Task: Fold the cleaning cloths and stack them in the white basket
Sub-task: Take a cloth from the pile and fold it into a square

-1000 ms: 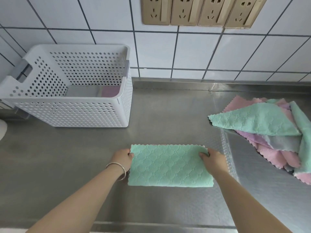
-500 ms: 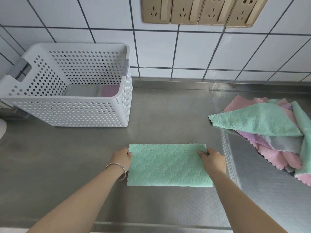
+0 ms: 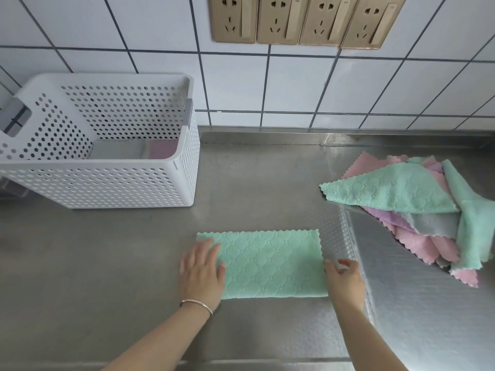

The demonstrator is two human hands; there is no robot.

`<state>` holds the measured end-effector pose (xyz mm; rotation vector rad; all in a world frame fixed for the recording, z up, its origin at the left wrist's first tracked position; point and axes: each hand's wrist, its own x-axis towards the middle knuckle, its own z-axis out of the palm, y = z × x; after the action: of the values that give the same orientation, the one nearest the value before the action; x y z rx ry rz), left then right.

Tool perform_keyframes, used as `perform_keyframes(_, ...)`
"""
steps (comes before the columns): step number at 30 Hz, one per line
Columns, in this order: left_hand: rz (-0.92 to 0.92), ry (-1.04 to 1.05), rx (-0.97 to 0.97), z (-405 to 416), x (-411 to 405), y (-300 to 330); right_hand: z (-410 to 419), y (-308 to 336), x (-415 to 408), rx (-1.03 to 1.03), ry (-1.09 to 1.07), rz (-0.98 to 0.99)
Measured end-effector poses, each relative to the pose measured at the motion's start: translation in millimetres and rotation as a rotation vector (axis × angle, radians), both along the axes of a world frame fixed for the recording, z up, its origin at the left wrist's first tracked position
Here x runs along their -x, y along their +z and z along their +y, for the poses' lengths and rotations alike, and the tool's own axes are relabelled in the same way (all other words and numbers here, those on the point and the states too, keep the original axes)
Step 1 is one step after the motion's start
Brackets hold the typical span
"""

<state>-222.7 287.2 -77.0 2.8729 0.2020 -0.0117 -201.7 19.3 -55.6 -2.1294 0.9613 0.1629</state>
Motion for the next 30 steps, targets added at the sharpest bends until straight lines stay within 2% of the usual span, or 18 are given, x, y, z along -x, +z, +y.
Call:
perform_keyframes(2, 0.083, -0.204, -0.061, -17.5, 6.8, -4.4, 0.5, -2.4, 10.2, 0.011, -0.004, 0.003)
perform_keyframes(4, 0.129, -0.312, -0.134, -29.3, 8.6, -12.3, 3.3, -3.2, 15.2, 0.056, 0.034, 0.041)
perform_keyframes(9, 0.204, -0.345, -0.198, -40.5, 6.7, -26.0, 11.4, 6.8, 11.6, 0.268, 0.29, 0.287)
perform_keyframes(12, 0.254, -0.39, -0.196, -42.4, 7.0, -24.6, 13.0, 9.8, 9.1, 0.292, 0.361, 0.39)
perform_keyframes(16, 0.349, -0.419, -0.174, -41.5, 5.5, -19.1, 18.6, 16.7, 9.6, 0.107, 0.316, 0.362)
perform_keyframes(19, 0.379, -0.472, -0.214, -45.8, 2.2, -9.9, 22.6, 17.4, 13.9, 0.063, 0.302, 0.286)
perform_keyframes(21, 0.482, -0.46, -0.184, -50.4, -2.0, 1.7, 27.0, 17.4, 17.8, 0.068, 0.309, 0.174)
perform_keyframes(24, 0.467, -0.37, 0.038, -54.1, -9.2, 22.9, 39.0, 20.3, 22.5, 0.117, 0.348, -0.037)
perform_keyframes(27, 0.286, -0.156, 0.519, -57.0, -15.9, 44.0, 56.6, 23.2, 26.5, 0.154, 0.401, -0.202)
perform_keyframes(30, 0.451, 0.034, 0.987, -62.7, -25.1, 62.7, 80.5, 23.2, 32.0, 0.199, 0.499, -0.332)
